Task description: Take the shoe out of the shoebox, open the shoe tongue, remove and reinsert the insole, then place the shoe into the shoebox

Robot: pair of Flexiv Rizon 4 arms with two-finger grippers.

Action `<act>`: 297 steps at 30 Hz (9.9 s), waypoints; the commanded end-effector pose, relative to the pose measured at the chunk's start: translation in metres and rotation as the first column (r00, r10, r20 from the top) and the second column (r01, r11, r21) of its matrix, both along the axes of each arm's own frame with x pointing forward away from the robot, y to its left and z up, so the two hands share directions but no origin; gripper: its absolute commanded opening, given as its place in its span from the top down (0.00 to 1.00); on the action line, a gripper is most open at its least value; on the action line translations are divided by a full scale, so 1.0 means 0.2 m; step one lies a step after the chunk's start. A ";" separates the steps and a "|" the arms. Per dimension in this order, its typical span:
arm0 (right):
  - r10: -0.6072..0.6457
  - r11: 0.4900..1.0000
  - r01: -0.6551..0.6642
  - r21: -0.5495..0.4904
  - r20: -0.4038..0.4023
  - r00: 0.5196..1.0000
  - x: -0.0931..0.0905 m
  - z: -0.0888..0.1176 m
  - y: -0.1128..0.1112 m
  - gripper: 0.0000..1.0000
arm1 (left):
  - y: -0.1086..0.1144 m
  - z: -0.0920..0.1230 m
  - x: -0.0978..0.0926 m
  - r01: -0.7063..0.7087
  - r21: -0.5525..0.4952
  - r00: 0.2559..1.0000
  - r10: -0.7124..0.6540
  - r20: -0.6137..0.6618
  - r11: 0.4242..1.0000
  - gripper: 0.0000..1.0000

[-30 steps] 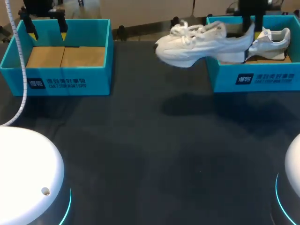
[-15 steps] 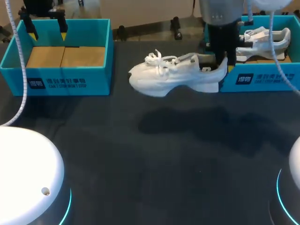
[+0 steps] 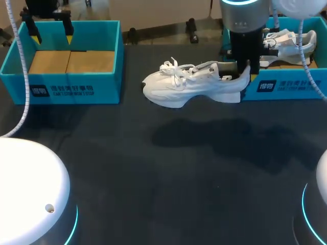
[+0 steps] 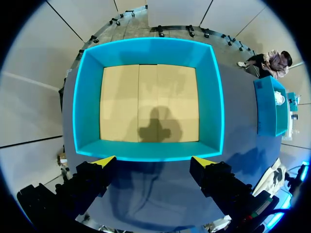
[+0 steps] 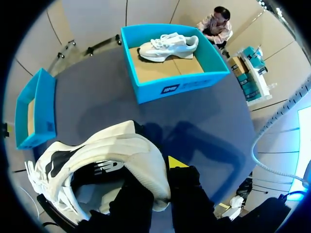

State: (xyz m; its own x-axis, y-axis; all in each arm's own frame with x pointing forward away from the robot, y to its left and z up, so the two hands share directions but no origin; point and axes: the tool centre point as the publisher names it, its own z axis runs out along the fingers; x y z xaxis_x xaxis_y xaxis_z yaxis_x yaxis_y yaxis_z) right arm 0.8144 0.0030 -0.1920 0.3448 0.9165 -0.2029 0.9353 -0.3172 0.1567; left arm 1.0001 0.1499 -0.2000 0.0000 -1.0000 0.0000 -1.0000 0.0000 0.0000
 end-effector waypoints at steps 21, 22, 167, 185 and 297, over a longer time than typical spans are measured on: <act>0.040 0.999 -0.040 0.034 -0.017 0.999 -0.49 -0.38 0.32 1.00 | 0.00 0.00 0.00 0.000 0.000 1.000 0.000 0.000 1.000 0.00; 0.045 0.999 -0.044 0.022 -0.028 0.999 -0.51 -0.41 0.32 1.00 | 0.00 0.00 0.00 0.000 0.000 1.000 0.000 0.000 1.000 0.00; 0.329 0.767 -0.293 0.571 0.043 0.944 -0.55 -0.43 0.25 0.00 | 0.00 0.00 0.00 0.000 0.000 1.000 0.000 0.000 1.000 0.00; 0.624 0.409 -0.842 0.351 0.566 0.539 -0.54 -0.49 0.16 0.00 | 0.00 0.00 0.00 0.000 0.000 1.000 0.000 0.000 1.000 0.00; 0.410 -0.312 -0.927 -0.209 0.850 -0.330 -0.38 -1.06 0.08 0.00 | 0.00 0.00 0.00 0.000 0.000 1.000 0.000 0.000 1.000 0.00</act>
State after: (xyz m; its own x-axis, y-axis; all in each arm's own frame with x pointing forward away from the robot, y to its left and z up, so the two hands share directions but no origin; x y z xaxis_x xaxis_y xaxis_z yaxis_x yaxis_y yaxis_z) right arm 0.7298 0.0146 -0.4005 -0.9982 0.0597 -0.0087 0.0126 0.3472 0.9377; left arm 1.0001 0.1499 -0.2000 -0.0001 -1.0000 -0.0001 -1.0000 0.0001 0.0001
